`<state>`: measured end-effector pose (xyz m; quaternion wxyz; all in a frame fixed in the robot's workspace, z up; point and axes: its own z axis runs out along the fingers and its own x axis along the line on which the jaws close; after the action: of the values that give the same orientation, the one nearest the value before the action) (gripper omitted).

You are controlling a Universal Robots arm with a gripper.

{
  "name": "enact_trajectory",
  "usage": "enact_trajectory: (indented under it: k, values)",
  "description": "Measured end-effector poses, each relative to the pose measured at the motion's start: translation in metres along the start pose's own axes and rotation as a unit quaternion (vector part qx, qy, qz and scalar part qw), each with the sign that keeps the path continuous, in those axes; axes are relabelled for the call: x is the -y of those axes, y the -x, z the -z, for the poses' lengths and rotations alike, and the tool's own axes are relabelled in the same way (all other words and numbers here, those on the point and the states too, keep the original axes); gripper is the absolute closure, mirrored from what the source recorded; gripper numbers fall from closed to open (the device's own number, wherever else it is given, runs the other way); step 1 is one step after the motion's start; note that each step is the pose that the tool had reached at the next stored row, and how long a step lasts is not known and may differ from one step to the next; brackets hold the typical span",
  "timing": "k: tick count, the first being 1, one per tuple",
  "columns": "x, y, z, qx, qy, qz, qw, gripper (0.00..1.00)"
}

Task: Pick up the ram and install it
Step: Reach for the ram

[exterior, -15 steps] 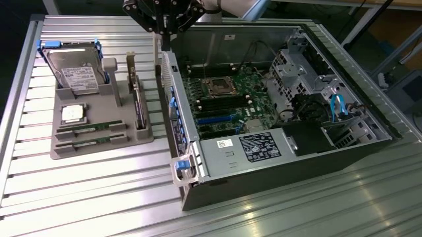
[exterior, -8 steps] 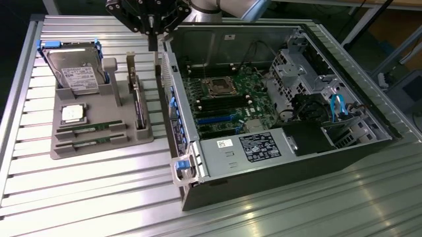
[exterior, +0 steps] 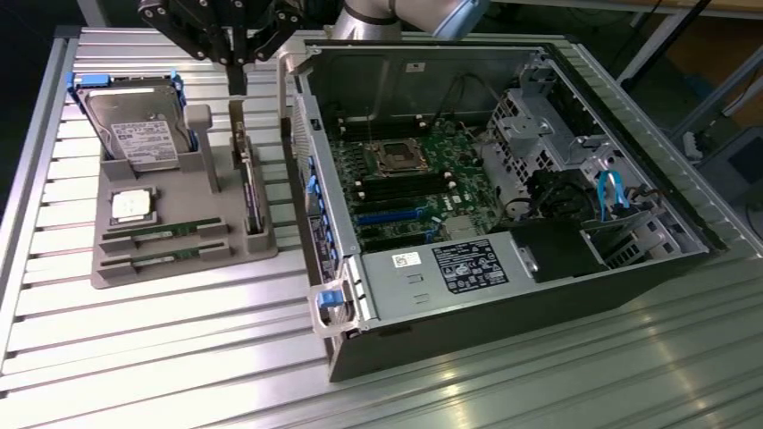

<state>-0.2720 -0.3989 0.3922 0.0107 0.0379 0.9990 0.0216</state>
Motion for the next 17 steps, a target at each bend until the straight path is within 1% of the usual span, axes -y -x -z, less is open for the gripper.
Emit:
enact_trajectory:
  k: [2,4,7,9,10,12,13,16,17]
  values:
    - [0.0005,-0.006,-0.0001,-0.0013,-0.0002,0.0,1.0,0.9]
    - [0.0012,-0.015,-0.0002,-0.0037,-0.0003,0.0,1.0,0.9]
    - [0.0019,-0.025,-0.0005,-0.0059,-0.0005,0.0,1.0,0.9]
    - [0.0028,-0.036,-0.0013,-0.0093,-0.0007,0.0,1.0,0.9]
    - [0.0034,-0.045,-0.0018,-0.0122,-0.0009,-0.001,0.9999,0.9]
    - [0.0042,-0.054,-0.0026,-0.0167,-0.0013,-0.001,0.9999,0.9]
    - [0.0044,-0.057,-0.0028,-0.0185,-0.0015,-0.001,0.9998,0.9]
    - [0.0047,-0.061,-0.0031,-0.0227,-0.0017,-0.001,0.9997,0.9]
    - [0.0049,-0.063,-0.0031,-0.0247,-0.0019,-0.001,0.9997,0.9]
